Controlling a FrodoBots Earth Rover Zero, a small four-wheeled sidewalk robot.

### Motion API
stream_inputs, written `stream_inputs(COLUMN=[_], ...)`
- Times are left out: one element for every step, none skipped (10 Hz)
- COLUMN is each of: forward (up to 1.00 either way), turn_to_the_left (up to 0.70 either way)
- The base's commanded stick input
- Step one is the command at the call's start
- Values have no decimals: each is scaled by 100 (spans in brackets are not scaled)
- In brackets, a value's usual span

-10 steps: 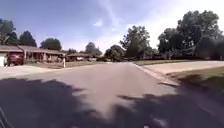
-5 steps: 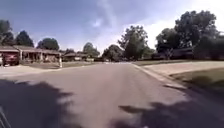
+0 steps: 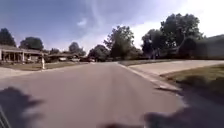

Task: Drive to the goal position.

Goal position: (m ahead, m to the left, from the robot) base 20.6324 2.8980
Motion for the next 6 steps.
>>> stream_inputs(forward=[70, 70, 70, 70, 70, 70], turn_to_the_left=[-9, 3, 3, 3, 3, 3])
